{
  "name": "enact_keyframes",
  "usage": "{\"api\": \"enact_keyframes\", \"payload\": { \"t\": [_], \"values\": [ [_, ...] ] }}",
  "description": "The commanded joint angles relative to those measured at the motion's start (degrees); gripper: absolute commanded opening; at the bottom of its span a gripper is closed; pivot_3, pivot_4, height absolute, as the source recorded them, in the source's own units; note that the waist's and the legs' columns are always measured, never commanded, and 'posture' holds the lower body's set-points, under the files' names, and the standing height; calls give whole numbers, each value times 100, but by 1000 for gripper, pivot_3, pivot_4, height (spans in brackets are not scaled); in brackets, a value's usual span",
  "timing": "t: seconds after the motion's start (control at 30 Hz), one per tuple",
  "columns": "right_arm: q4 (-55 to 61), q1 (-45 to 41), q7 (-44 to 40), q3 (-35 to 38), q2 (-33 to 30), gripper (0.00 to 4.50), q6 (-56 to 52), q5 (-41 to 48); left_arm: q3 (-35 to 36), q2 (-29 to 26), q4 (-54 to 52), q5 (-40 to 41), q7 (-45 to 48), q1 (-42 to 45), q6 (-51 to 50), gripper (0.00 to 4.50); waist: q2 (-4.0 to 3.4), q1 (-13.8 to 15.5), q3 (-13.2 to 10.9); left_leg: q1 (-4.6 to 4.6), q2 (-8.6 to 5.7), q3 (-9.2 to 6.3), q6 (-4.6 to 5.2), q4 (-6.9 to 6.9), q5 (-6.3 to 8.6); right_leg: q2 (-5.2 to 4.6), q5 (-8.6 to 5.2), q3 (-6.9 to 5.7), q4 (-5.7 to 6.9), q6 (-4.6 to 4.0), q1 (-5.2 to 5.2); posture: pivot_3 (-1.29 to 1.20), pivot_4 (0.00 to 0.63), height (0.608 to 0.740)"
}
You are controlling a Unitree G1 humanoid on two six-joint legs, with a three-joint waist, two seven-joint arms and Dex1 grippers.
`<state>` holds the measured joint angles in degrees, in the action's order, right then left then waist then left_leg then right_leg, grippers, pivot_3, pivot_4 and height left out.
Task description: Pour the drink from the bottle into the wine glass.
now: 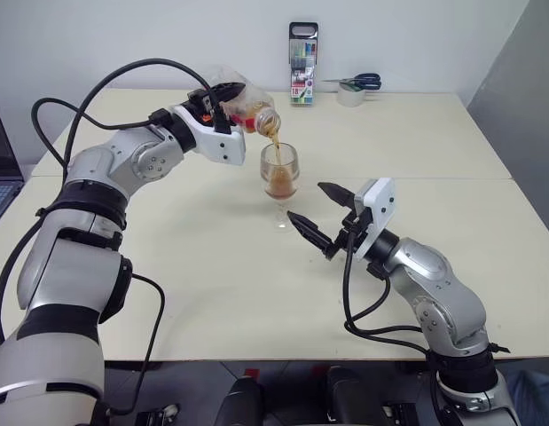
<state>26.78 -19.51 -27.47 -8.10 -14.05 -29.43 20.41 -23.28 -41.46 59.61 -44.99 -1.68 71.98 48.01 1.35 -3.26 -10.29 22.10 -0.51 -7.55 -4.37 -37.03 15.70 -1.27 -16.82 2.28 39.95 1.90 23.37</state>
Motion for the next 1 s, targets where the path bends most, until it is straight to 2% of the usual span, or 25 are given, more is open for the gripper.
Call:
{"api": "enact_keyframes", "payload": {
  "t": [0.03,1.0],
  "values": [
    [288,-12,-11,-9,37,4500,92,101,32,-136,-27,37,-126,280,40,1690,0,0,0,0,0,0,0,0,0,0,0,0,0,0,0,0,150,740],
    [267,-8,-3,-64,67,4500,119,75,-79,-147,116,-29,-203,421,91,1690,0,-1,0,0,0,0,-1,-2,-1,0,0,0,2,0,0,0,150,740]
  ]
}}
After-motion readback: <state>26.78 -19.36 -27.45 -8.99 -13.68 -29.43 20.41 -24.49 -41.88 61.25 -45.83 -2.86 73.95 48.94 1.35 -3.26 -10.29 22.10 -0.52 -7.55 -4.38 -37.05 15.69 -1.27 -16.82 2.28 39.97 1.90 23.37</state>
